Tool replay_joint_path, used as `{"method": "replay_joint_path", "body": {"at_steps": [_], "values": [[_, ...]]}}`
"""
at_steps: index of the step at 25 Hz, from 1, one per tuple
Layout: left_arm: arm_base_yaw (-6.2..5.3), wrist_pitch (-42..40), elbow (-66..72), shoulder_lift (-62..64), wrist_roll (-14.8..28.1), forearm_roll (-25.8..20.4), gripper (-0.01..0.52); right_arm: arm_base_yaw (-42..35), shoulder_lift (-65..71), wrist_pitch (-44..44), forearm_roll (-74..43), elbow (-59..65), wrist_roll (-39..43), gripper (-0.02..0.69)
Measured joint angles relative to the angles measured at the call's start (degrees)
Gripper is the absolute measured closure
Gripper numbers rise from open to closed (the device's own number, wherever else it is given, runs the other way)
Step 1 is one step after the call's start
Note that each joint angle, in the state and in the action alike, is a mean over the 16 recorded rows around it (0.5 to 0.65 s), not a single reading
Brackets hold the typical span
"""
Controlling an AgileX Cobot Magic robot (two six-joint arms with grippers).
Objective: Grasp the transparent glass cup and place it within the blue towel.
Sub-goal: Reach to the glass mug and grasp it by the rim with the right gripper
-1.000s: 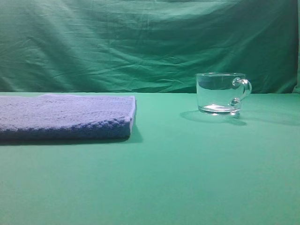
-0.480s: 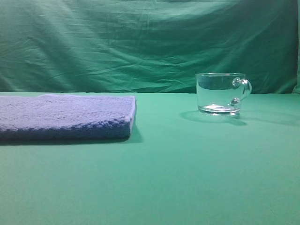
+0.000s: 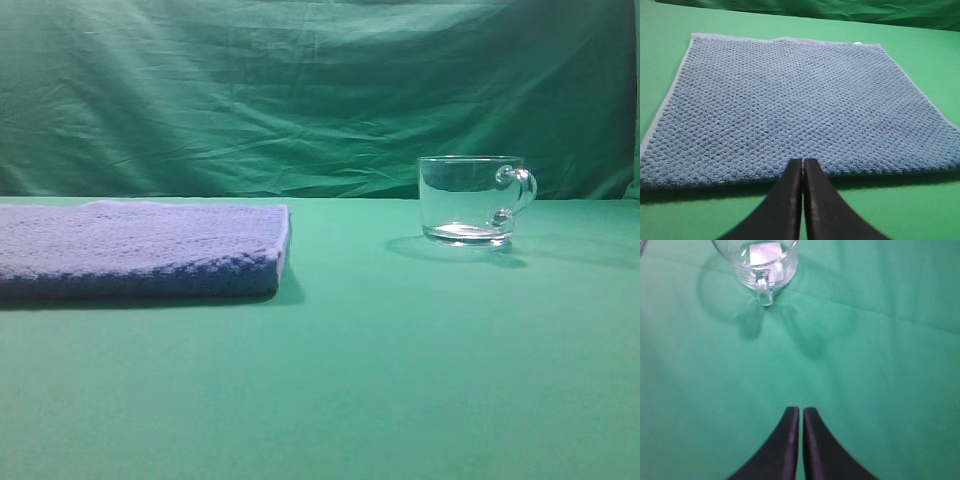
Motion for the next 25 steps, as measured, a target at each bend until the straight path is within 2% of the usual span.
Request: {"method": "replay_joint_path", "body": {"at_steps": [6,10,14,20,25], "values": [[0.0,0.0,0.0,0.0,0.0,0.0,0.514,1.26,9.51,-4.13,0.39,-3.78,-2.09,0.116],[0.0,0.0,0.0,0.0,0.0,0.0,0.514,1.42,14.46,-8.09,0.93,-5.05,-3.06,0.07],[0.0,0.0,0.0,0.0,0.0,0.0,0.514,1.42,18.24,-12.05,1.52,-5.78,-4.38,0.136],[0.0,0.0,0.0,0.0,0.0,0.0,0.514,1.43,21.42,-16.69,2.33,-6.17,-6.26,0.326],[0.0,0.0,0.0,0.0,0.0,0.0,0.514,1.99,22.46,-17.04,2.54,-7.53,-7.36,0.472]]}}
